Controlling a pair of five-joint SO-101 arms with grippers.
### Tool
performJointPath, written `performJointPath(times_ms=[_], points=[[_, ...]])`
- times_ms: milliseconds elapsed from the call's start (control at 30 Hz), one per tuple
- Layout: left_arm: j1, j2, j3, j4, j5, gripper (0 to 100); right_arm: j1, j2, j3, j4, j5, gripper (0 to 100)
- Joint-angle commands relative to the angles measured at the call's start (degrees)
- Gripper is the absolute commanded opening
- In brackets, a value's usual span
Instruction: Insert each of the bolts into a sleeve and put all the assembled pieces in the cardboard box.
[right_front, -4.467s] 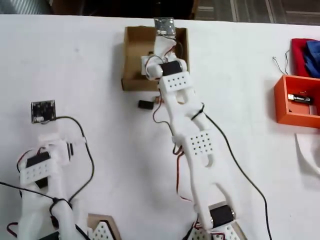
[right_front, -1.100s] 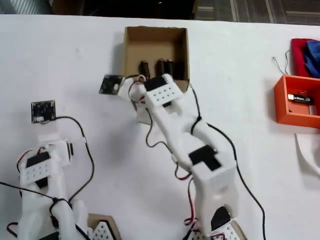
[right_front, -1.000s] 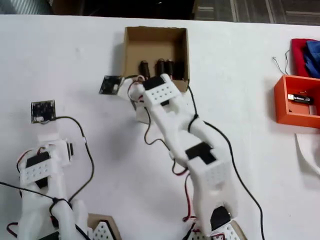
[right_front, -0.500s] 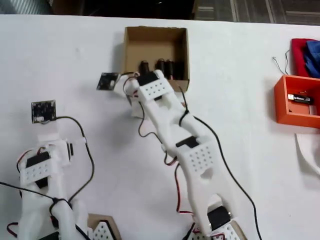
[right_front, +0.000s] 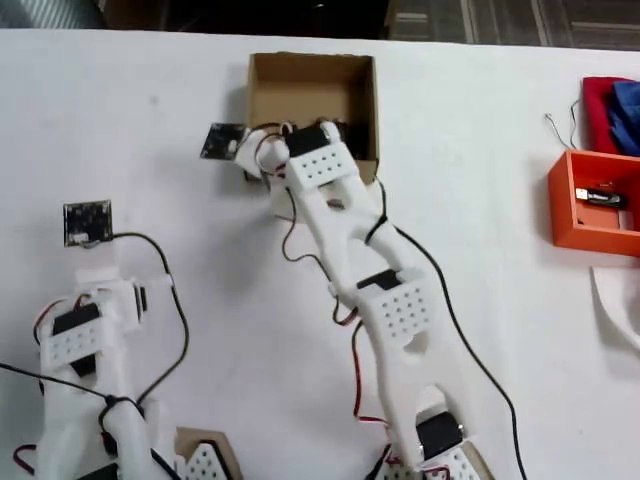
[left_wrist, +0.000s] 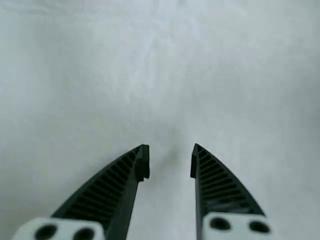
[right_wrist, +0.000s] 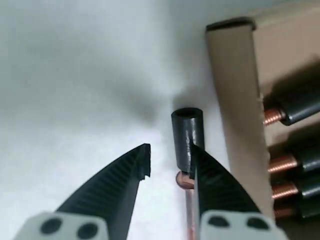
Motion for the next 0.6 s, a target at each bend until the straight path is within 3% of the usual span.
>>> performJointPath(times_ms=[0, 567], points=[[0.0, -0.62, 0.13, -0.7, -0.26, 16, 0.48, 1.63, -2.02, 0.31, 0.53, 12.3], [0.0, -0.62, 0.13, -0.7, -0.26, 16, 0.31, 1.45, -2.11, 0.13, 0.09, 12.2]])
